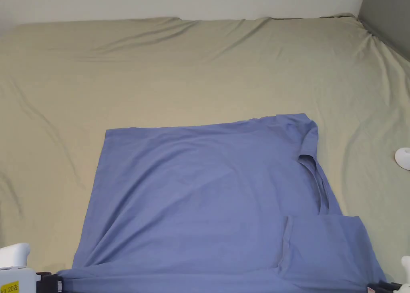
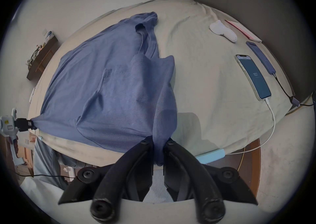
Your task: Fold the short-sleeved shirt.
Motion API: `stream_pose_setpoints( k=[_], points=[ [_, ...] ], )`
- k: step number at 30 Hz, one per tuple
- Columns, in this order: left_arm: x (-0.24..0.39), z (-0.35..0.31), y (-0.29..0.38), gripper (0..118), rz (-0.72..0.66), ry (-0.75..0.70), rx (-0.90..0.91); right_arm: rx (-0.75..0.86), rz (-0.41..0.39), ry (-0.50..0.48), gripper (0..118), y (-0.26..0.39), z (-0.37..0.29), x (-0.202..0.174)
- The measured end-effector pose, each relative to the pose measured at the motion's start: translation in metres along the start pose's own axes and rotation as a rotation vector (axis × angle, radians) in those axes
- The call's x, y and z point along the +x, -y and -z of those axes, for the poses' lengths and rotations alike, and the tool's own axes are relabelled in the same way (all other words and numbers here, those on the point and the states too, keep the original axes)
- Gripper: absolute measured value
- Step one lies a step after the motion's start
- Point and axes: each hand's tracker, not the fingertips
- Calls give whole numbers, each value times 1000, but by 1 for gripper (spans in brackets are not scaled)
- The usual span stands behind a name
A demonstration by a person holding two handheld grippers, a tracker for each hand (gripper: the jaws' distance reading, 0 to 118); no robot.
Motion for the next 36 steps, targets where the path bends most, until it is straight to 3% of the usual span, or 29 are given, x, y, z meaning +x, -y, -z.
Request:
stream_pose_setpoints(
  k=[13, 30, 31, 32, 33, 34, 35, 36],
  points=[
    [24, -3, -82, 0, 99, 6, 77, 83, -79, 23, 9, -93, -16, -30],
    [59, 103, -222, 0, 99, -43, 6, 7, -60, 77, 12, -258, 109, -73],
    [60, 108, -225, 8, 108, -36, -3, -7, -57, 82, 27, -261, 115, -73],
    [61, 110, -227, 16, 108, -24, 3, -17, -49, 83, 27, -264, 119, -71],
    [62, 113, -230, 25, 115, -6, 6, -24, -37, 86, 37, -262, 116, -73],
    [62, 113, -230, 54, 112, 1, 17, -34, -31, 101, 60, -261, 115, -74],
    [61, 111, -228, 101, 103, -2, 14, -30, -14, 101, 93, -254, 111, -72],
    [59, 111, -224, 118, 79, -11, -6, -22, -5, 84, 108, -247, 106, -69]
  ],
)
